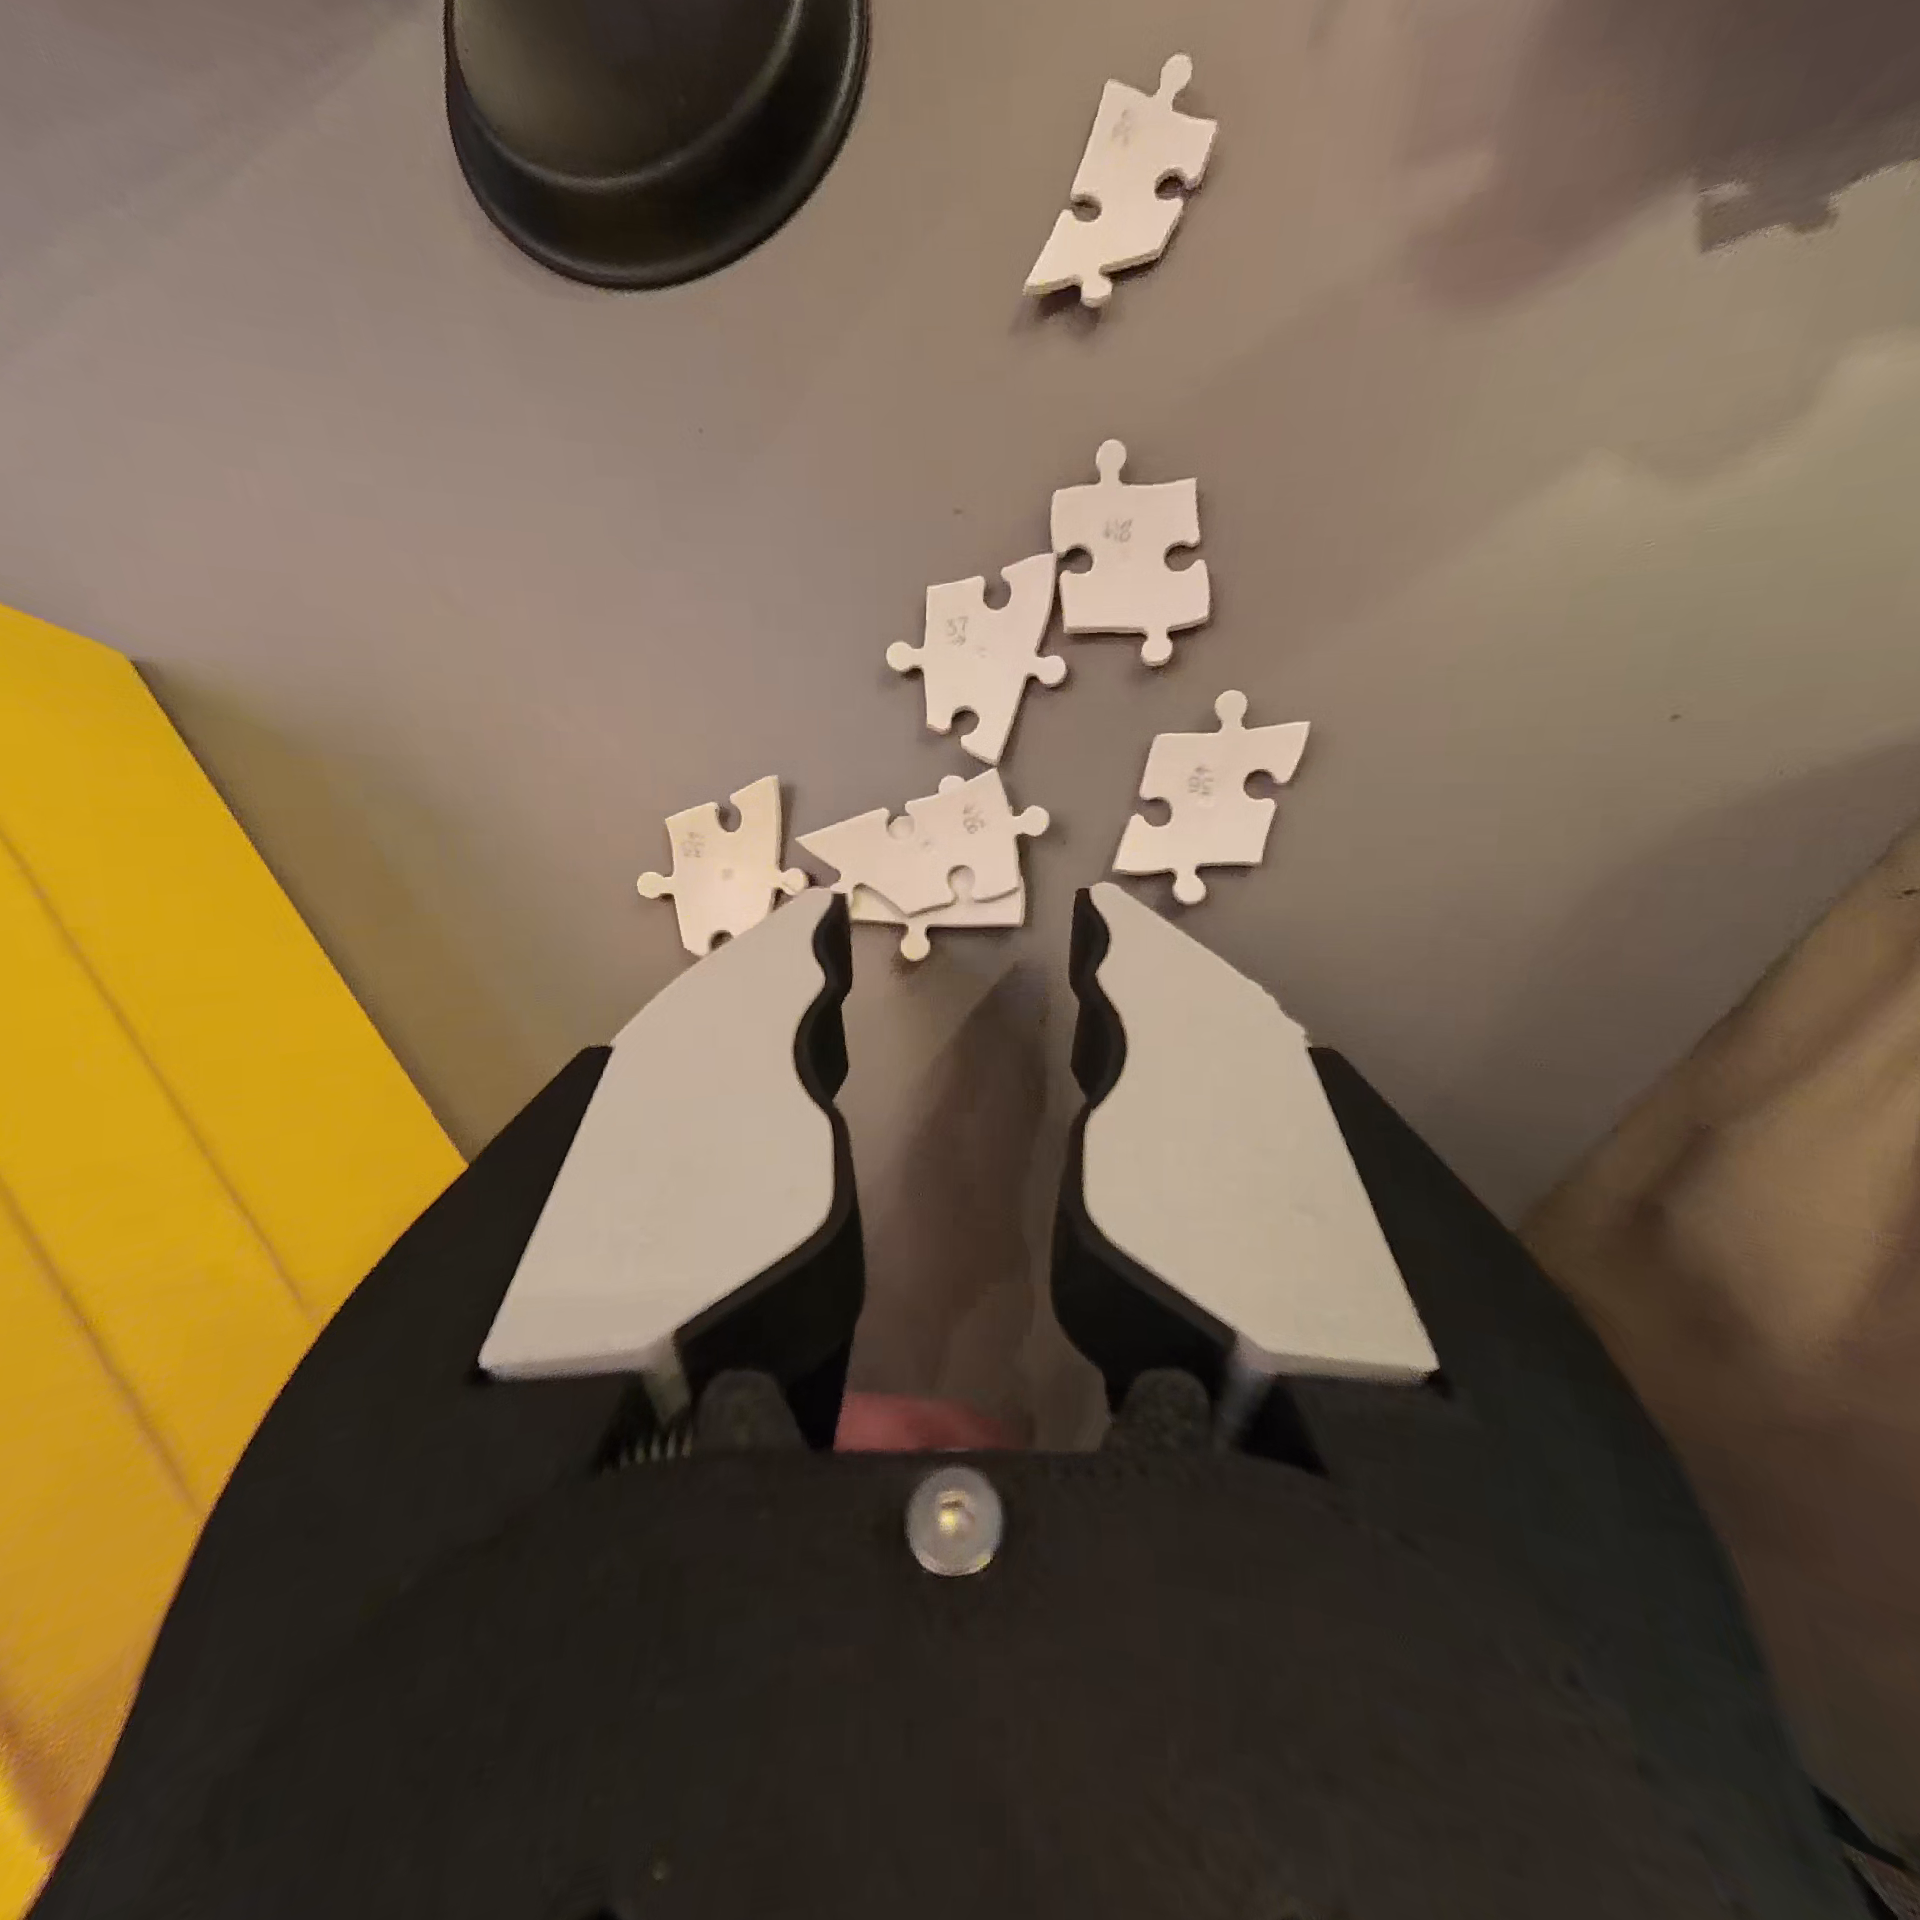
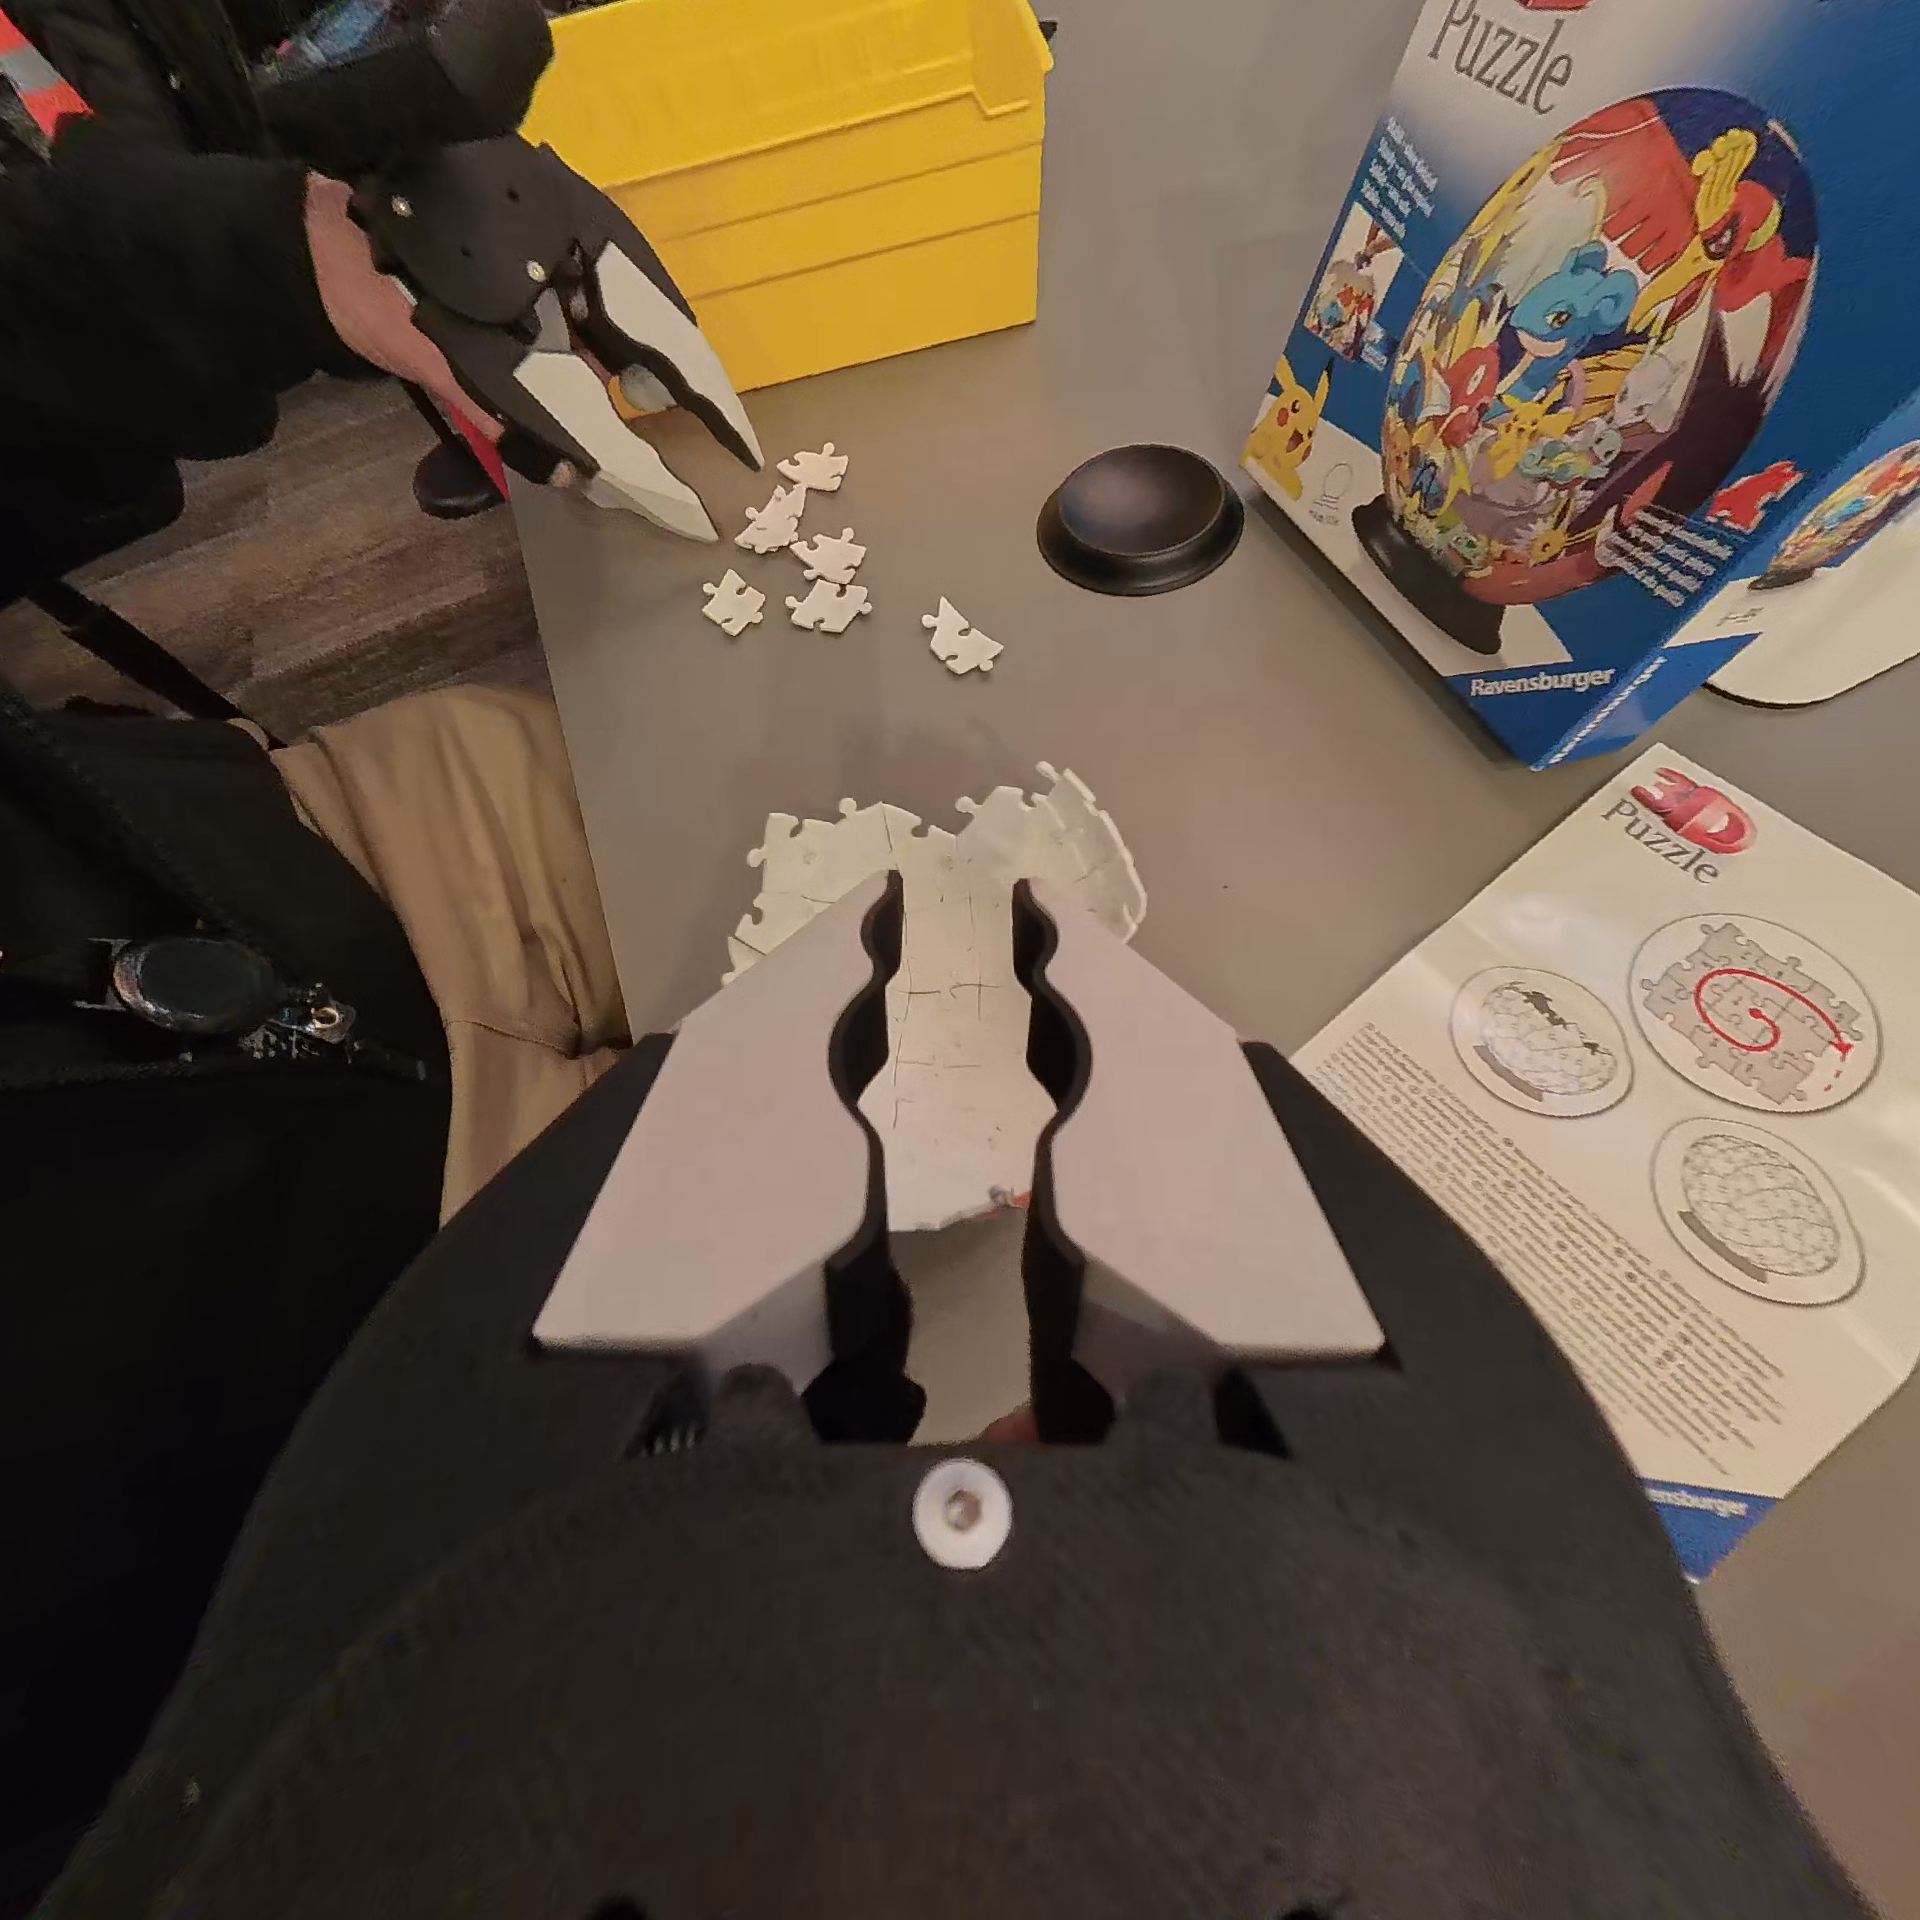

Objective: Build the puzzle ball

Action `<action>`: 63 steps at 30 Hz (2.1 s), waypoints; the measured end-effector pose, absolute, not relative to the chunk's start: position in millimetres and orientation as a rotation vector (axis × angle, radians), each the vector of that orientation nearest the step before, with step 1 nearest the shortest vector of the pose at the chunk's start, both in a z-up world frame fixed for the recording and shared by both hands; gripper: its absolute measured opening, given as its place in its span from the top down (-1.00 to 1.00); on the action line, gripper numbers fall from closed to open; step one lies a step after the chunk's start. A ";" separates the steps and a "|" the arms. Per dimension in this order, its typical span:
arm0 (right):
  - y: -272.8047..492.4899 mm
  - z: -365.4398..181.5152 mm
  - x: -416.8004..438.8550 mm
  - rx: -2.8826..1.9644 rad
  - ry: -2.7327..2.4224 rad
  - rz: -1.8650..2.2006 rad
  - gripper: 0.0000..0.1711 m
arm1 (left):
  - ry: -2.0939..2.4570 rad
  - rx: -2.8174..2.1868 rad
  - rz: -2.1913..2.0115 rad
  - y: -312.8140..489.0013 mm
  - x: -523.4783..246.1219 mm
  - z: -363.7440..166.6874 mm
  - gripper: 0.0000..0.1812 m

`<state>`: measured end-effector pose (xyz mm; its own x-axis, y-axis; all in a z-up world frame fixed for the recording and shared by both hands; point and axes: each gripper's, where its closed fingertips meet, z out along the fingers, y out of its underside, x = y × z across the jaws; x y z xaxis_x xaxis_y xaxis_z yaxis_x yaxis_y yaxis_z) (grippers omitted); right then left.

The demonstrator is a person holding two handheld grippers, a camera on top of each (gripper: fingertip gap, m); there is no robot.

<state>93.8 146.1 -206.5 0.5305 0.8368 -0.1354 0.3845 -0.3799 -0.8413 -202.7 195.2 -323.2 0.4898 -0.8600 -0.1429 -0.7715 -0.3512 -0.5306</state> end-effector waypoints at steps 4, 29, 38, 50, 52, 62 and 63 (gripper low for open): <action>143.6 -209.6 89.0 -1.974 -0.985 0.733 0.79 | 1.306 -2.173 -0.218 200.5 -194.6 -324.2 0.53; 148.6 -207.7 94.7 -1.947 -0.919 0.782 0.79 | 1.285 -2.123 -0.427 186.6 -175.9 -320.1 0.93; 148.3 -209.7 96.0 -1.949 -0.921 0.788 0.79 | 1.294 -2.125 -0.435 186.3 -176.1 -321.8 1.00; 147.5 -210.1 94.6 -1.941 -0.928 0.803 0.79 | 1.268 -2.191 -0.366 197.4 -183.0 -333.6 0.59; 147.5 -210.2 95.3 -1.941 -0.928 0.804 0.79 | 1.268 -2.182 -0.376 199.0 -180.3 -333.6 0.66; 147.8 -209.5 96.7 -1.935 -0.923 0.811 0.79 | 1.255 -2.177 -0.378 200.9 -182.6 -329.1 0.67; 147.5 -209.4 96.4 -1.935 -0.925 0.811 0.79 | 1.253 -2.174 -0.380 201.1 -182.2 -328.3 0.67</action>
<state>96.4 147.5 -209.4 0.5218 0.8310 -0.1929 0.2999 -0.3904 -0.8704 -182.2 201.1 -328.3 0.5150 -0.8560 -0.0463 -0.6860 -0.3792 -0.6210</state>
